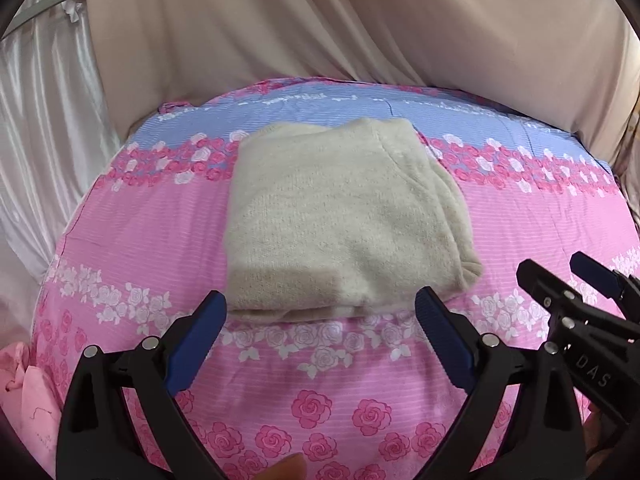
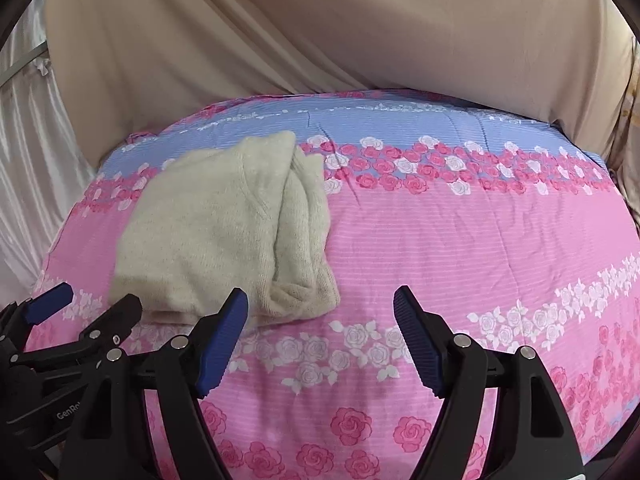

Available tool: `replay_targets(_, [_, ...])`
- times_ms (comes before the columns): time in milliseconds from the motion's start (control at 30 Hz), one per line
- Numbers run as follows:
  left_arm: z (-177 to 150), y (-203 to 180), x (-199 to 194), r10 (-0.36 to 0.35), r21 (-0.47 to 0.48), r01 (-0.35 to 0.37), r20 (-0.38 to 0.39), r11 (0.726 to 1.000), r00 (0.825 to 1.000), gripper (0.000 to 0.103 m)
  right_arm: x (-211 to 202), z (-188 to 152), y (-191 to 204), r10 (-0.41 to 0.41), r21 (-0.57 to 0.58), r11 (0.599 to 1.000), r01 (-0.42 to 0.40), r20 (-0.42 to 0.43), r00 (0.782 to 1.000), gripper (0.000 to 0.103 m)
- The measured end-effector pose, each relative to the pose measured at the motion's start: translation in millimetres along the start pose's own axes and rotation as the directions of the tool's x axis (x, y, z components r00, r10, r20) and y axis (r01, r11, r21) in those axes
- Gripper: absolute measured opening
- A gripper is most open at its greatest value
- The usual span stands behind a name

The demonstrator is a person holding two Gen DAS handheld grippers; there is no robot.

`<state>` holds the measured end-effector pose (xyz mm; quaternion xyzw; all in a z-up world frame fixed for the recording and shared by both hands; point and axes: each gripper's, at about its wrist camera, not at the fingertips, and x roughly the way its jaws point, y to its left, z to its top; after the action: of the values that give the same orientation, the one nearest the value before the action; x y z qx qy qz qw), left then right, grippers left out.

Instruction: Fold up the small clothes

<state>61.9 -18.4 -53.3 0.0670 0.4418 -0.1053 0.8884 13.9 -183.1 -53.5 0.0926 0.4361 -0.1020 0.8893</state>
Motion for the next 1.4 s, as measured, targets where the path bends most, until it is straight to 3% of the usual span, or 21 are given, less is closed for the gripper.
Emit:
replay_targets(400, [-9, 20, 1, 0.062, -0.059, -0.063, -0.027, 0.996, 0.998, 0.093, 5, -4, 24, 0.017, -0.063, 0.998, -0.018, -0.024, 1.000, 0.073])
replay_targets(1400, [-14, 23, -3, 0.072, -0.063, -0.074, -0.034, 0.995, 0.997, 0.093, 3, -9, 24, 0.006, -0.063, 0.998, -0.008, -0.027, 1.000, 0.073])
